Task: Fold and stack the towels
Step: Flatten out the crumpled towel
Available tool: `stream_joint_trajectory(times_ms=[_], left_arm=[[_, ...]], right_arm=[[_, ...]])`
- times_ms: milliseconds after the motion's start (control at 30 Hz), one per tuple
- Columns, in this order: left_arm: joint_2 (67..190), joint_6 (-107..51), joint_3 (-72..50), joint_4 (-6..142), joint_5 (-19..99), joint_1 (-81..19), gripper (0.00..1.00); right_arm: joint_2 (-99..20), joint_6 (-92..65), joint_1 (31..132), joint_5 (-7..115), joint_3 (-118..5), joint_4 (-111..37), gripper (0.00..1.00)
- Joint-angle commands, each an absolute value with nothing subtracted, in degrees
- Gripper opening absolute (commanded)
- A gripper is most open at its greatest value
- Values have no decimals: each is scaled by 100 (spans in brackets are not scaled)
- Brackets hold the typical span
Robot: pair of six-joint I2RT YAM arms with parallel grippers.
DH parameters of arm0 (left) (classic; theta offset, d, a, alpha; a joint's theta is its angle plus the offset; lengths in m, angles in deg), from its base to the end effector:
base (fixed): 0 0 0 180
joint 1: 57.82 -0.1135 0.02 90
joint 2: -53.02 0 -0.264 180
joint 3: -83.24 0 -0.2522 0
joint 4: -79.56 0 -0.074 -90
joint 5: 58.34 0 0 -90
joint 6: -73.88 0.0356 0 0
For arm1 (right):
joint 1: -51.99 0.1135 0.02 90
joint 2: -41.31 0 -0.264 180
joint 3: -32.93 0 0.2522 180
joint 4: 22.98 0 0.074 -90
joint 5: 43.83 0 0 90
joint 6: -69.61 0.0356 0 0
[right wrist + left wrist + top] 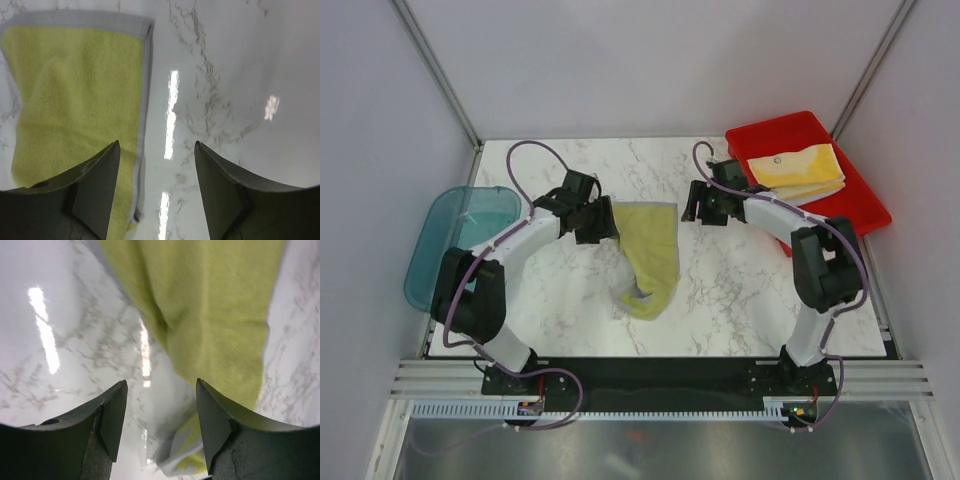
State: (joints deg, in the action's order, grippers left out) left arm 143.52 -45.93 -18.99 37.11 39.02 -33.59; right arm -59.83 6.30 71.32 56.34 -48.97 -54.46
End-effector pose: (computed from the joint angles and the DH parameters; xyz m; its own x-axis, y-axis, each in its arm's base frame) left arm 0.2997 -0.1399 0.2322 -0.8851 -0.1423 -0.4432 0.0389 0.9262 -0.3751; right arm 0.3548 0.1311 0.2050 -0.8463 0.1716 -0.5043 -0.0573 0.9119 0.4065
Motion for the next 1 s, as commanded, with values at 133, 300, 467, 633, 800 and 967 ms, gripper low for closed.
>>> stream_joint_trajectory(times_ms=[133,300,467,633,800,967], left_arm=[[15601,-4320,-857,3987,3482,-4243,60],[16367,-4109,-232,3934,3754,-4471,56],[17052,-3828,215,3969,3834,-4507,56],[17527,-3792,568,3969,3834,-4569,53],[17756,-3818,665,3952,3913,-4621,49],[17730,-3950,629,3908,3878,-4621,45]], right_arm=[[-7645,-9,7098,5592,-6608,-4879,64],[-8295,-413,7089,6067,-7214,-4747,61],[-8533,-589,7089,6128,-7373,-4729,61],[-8683,-703,7089,6102,-7409,-4694,61],[-8710,-747,7098,6173,-7207,-4694,56],[-8657,-607,7159,6041,-6978,-4580,54]])
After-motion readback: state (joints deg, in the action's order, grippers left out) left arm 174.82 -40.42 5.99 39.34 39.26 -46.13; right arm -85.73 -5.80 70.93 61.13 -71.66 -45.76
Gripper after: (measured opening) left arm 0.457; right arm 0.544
